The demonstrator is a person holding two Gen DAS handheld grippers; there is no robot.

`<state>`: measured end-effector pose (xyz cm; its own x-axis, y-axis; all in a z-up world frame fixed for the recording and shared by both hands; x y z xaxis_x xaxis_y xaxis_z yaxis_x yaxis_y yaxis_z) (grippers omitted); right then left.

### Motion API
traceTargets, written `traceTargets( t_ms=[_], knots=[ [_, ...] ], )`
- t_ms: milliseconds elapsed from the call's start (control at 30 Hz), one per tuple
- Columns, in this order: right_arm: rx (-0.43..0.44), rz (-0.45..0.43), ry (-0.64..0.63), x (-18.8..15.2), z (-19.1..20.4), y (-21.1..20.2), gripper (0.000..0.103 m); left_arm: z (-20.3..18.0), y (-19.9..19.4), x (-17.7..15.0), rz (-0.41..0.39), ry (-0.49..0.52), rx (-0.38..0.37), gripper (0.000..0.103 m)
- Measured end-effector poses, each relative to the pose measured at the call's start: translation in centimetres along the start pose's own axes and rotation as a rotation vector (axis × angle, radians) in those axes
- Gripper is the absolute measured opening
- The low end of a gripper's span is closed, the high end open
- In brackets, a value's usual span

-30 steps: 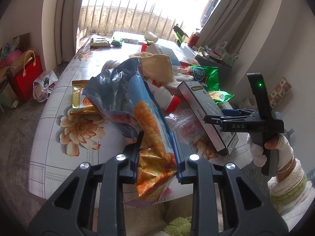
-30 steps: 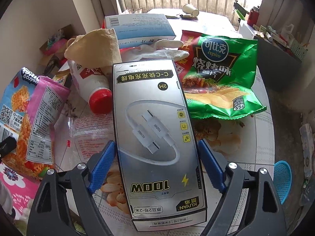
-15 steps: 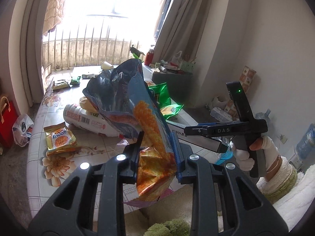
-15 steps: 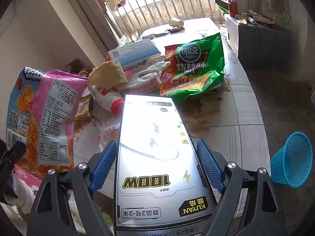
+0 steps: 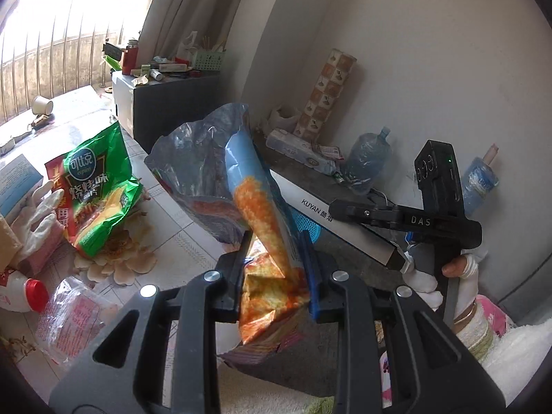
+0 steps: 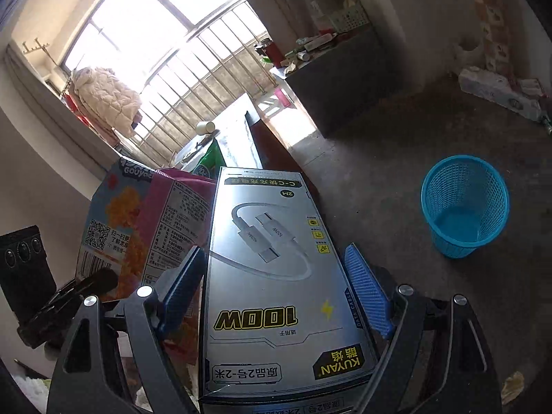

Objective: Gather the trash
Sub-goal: 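Carry the chip bag and white box to the blue wastebasket and release both, then move both tools back over the table toward the Enaak packet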

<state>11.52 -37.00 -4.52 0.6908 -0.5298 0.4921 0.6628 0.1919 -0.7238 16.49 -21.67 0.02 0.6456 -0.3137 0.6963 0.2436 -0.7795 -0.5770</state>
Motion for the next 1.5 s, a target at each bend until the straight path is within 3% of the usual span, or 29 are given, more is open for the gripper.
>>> traceTargets(
  t_ms=[233,333,567,633,667,700,767,900,1100,1367,1500],
  knots=[
    [-0.176,-0.008,0.241,2.0,-14.0,1.2,0.081,-1.2,16.6,2.8,0.337,-0.07,-0.155,0.025],
    [-0.191,0.04,0.358,2.3,-19.3,3.7,0.081,-0.1,23.5,2.9,0.441,-0.138,-0.156,0.025],
    [-0.183,0.125,0.639,3.4,-28.7,10.5,0.082,1.1,36.4,0.6,0.581,-0.213,-0.116,0.027],
    [-0.139,0.131,0.724,4.4,-31.0,13.0,0.082,1.9,39.9,0.3,0.603,-0.239,-0.097,0.048],
    [-0.118,0.132,0.771,4.7,-32.3,14.2,0.082,2.6,41.0,0.7,0.594,-0.277,-0.07,0.068],
    [-0.102,0.143,0.803,4.7,-33.3,15.4,0.083,3.3,42.6,1.5,0.562,-0.318,-0.036,0.074],
    [-0.084,0.166,0.864,4.4,-35.2,17.7,0.084,4.4,43.9,2.0,0.521,-0.383,-0.009,0.075],
    [-0.073,0.194,0.926,2.2,-36.5,19.5,0.084,5.0,43.7,1.7,0.511,-0.488,-0.049,0.075],
    [-0.089,0.191,0.914,-0.7,-36.5,18.1,0.084,5.0,40.0,3.5,0.457,-0.429,-0.041,0.075],
    [-0.102,0.135,0.876,-1.3,-35.0,13.0,0.084,3.2,30.4,6.5,0.311,-0.338,-0.074,0.075],
    [-0.137,0.084,0.756,-0.3,-31.8,9.1,0.084,1.4,23.3,7.8,0.191,-0.258,-0.079,0.079]
  ],
)
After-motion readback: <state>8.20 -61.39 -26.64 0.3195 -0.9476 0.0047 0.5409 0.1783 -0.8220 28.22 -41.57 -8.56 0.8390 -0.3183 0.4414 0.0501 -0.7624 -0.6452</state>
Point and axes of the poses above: each gripper's, at about its wrist camera, not at the fingertips, and y roughly the way its jaws point, z to its left, x to its top, the point moved 10 cm from there along y, roughly the way its jaws point, and after that the axes turned 7 degrees about -x, right-handed, at the moved point
